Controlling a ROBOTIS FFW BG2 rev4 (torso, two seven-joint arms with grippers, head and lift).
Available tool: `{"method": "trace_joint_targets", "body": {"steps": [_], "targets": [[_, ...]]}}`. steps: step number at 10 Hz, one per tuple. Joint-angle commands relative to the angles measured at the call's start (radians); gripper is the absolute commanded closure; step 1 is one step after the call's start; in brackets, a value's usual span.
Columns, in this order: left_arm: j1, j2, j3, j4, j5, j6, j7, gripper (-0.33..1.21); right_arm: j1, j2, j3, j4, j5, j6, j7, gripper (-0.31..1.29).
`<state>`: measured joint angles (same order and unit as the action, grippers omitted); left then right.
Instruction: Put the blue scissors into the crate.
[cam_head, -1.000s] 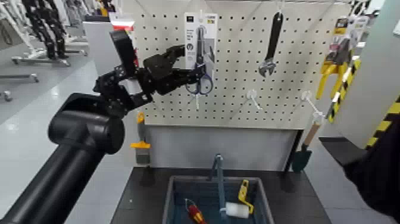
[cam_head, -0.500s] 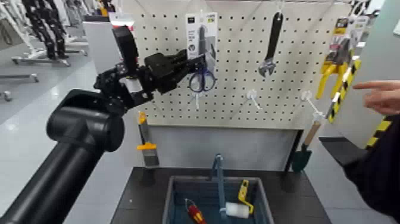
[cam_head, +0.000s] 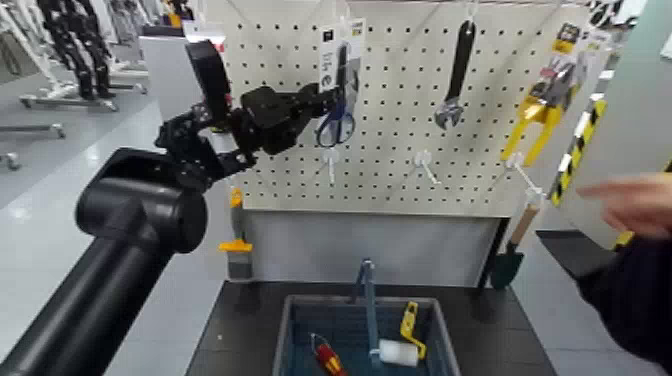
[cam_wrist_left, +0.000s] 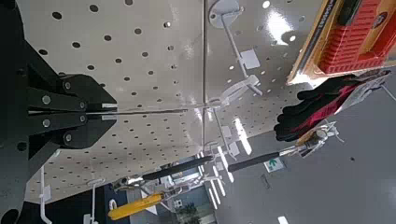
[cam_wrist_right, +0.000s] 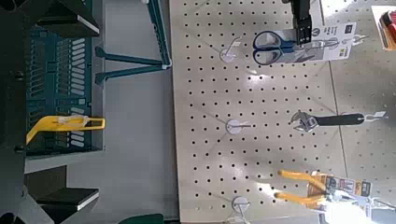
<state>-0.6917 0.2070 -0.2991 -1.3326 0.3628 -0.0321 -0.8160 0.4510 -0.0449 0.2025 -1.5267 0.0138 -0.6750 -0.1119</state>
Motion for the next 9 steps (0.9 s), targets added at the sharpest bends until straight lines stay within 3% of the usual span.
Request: {"method": "trace_joint_targets", "body": {"steps": [1,3,6,9], "targets": [[0.000,-0.001,0.001,-0.003,-0.002,0.001,0.000,1.19,0.000,0.000,0.000,0.000,0.000,0.000,0.000,0.10],[0.017,0.003,0.015,-0.060,-0.002,0.014,-0.006,1.19,0.000,0.000,0.000,-0.001,0.000,0.000,0.000,0.10],[0.109,0.015,0.098,-0.298,-0.018,0.087,-0.005,1.19,0.003,0.005,-0.005,0.000,0.000,0.000,0.000,0.10],[0.159,0.017,0.095,-0.393,0.013,0.143,-0.003,1.19,0.002,0.004,-0.006,0.000,0.000,0.000,0.003,0.10]]}}
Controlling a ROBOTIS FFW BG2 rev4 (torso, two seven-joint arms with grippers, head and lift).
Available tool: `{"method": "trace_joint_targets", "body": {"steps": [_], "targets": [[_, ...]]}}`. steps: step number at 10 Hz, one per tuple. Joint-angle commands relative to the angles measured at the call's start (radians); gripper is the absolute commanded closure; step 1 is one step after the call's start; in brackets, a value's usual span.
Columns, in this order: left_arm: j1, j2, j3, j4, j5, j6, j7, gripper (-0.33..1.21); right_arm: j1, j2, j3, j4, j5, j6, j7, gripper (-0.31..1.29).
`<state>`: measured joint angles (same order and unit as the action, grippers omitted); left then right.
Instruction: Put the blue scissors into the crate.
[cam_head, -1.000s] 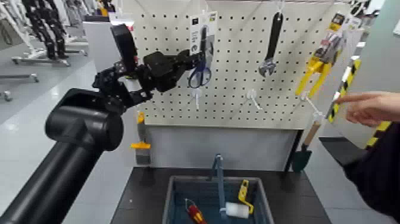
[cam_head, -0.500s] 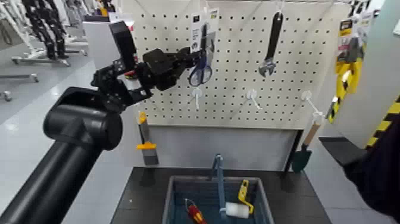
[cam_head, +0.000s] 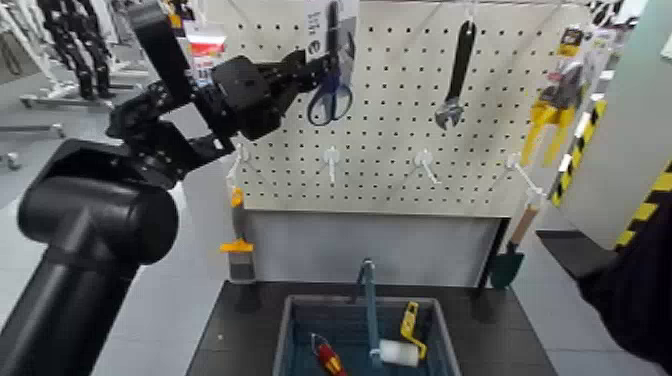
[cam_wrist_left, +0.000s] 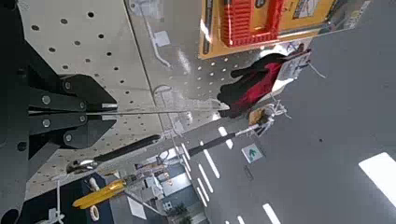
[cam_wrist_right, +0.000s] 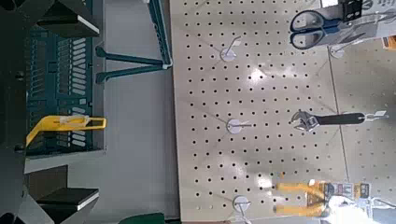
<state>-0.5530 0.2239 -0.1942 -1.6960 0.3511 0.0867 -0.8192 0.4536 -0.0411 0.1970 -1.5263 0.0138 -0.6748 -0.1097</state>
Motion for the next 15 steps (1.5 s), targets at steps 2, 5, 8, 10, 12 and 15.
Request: {"method": "trace_joint_targets", "body": {"steps": [2,5,8,10,12,15], "targets": [[0.044,0.002,-0.050,-0.027,0.092,0.067,-0.005,1.19,-0.003,-0.002,-0.001,0.002,0.000,0.001,0.001,0.10],[0.162,0.008,-0.040,-0.017,0.181,0.139,0.009,1.19,0.000,0.004,-0.001,0.003,0.000,0.008,0.005,0.10],[0.243,0.012,-0.002,-0.010,0.187,0.200,0.011,1.19,0.000,0.003,0.001,0.003,0.000,0.009,0.004,0.10],[0.306,0.008,0.030,0.006,0.177,0.240,0.006,1.19,0.000,0.004,0.002,0.005,0.000,0.009,0.004,0.10],[0.335,0.003,0.032,0.036,0.177,0.258,-0.006,1.19,0.000,0.004,0.004,0.005,0.000,0.009,0.004,0.10],[0.363,0.000,0.035,0.053,0.166,0.283,-0.015,1.19,0.002,0.004,0.004,0.005,0.000,0.009,0.004,0.10]]}}
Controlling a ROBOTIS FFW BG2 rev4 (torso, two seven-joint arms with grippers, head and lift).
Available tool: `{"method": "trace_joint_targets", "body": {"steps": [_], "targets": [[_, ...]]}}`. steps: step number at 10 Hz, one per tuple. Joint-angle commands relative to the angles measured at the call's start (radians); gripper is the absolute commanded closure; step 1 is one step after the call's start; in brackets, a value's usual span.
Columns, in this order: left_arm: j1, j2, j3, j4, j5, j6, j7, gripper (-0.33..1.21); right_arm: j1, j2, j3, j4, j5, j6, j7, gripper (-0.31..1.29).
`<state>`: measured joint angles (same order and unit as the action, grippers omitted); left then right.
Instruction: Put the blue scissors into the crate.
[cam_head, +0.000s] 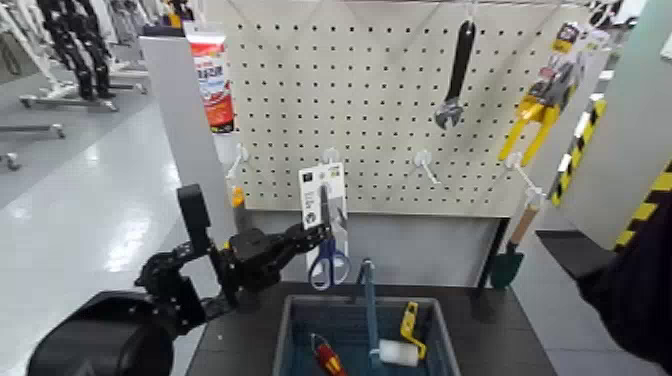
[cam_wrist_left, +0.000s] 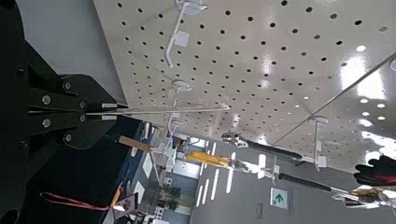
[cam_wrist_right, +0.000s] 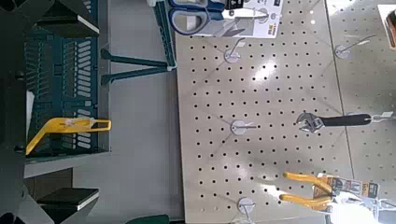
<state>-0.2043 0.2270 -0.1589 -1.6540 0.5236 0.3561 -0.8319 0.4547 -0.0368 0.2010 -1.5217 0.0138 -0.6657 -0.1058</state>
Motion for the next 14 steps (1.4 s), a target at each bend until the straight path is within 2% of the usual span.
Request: {"method": "trace_joint_targets", "body": {"steps": [1,12,13,14], "targets": [[0.017,-0.003,-0.008,0.026,-0.007,0.015,-0.006,1.19,0.001,-0.002,0.000,0.000,0.000,-0.002,0.000,0.10],[0.016,-0.014,-0.100,0.292,-0.031,-0.037,-0.049,1.18,-0.005,-0.003,0.000,0.008,-0.002,-0.006,0.002,0.10],[0.016,-0.012,-0.108,0.301,-0.033,-0.028,-0.049,1.14,-0.005,-0.003,0.000,0.008,-0.002,-0.005,0.003,0.10],[0.016,-0.014,-0.108,0.299,-0.039,-0.032,-0.041,0.74,-0.005,-0.002,0.000,0.008,-0.003,-0.006,0.003,0.10]]}}
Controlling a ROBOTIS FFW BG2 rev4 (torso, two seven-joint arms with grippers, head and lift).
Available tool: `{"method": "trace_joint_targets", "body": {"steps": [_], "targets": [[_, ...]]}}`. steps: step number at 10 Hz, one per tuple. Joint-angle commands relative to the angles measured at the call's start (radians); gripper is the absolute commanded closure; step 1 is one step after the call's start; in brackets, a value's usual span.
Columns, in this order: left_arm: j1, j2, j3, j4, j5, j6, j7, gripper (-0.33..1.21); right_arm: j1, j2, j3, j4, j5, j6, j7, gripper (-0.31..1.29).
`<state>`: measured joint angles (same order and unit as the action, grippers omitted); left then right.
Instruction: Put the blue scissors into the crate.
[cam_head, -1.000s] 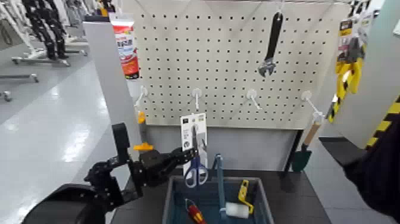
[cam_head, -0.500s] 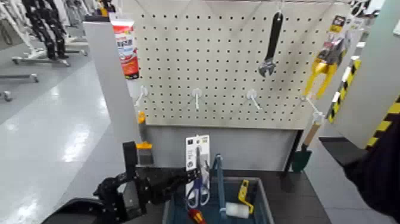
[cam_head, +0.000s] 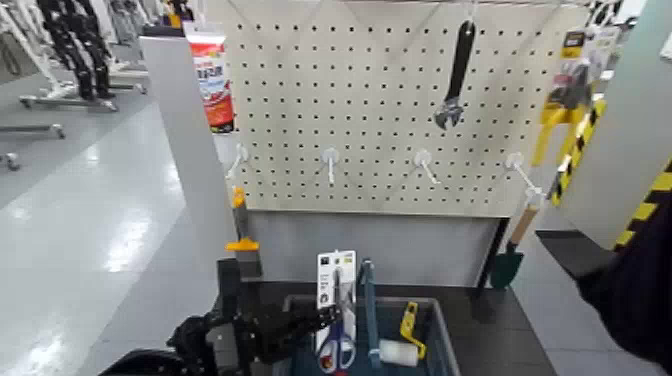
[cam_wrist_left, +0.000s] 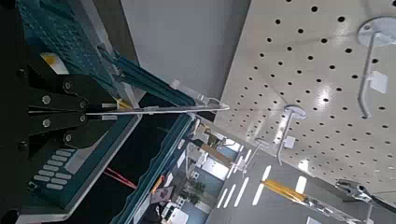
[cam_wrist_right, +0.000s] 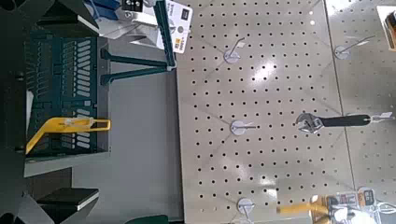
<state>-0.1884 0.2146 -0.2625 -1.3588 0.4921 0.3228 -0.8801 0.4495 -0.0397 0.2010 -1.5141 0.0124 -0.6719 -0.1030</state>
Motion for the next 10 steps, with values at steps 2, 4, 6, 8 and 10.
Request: {"method": "trace_joint_targets", "body": {"steps": [2,4,6,8,10], "targets": [[-0.002,-0.001,0.002,-0.017,-0.033,-0.011,0.009,-0.15,0.002,0.001,0.000,0.000,-0.003,0.000,0.000,0.10],[0.006,-0.003,0.011,-0.031,-0.036,-0.042,0.019,-0.05,0.003,0.001,0.000,-0.001,-0.005,0.000,0.000,0.10],[0.035,-0.001,0.039,-0.086,-0.104,-0.077,0.070,-0.05,0.003,0.003,0.002,-0.001,-0.006,0.000,0.000,0.10],[0.138,0.003,0.091,-0.220,-0.239,-0.126,0.219,-0.05,0.005,0.003,0.002,-0.003,-0.008,0.000,0.000,0.10],[0.270,-0.015,0.115,-0.266,-0.288,-0.292,0.391,-0.03,0.008,0.003,0.000,-0.005,-0.011,0.000,-0.001,0.10]]}}
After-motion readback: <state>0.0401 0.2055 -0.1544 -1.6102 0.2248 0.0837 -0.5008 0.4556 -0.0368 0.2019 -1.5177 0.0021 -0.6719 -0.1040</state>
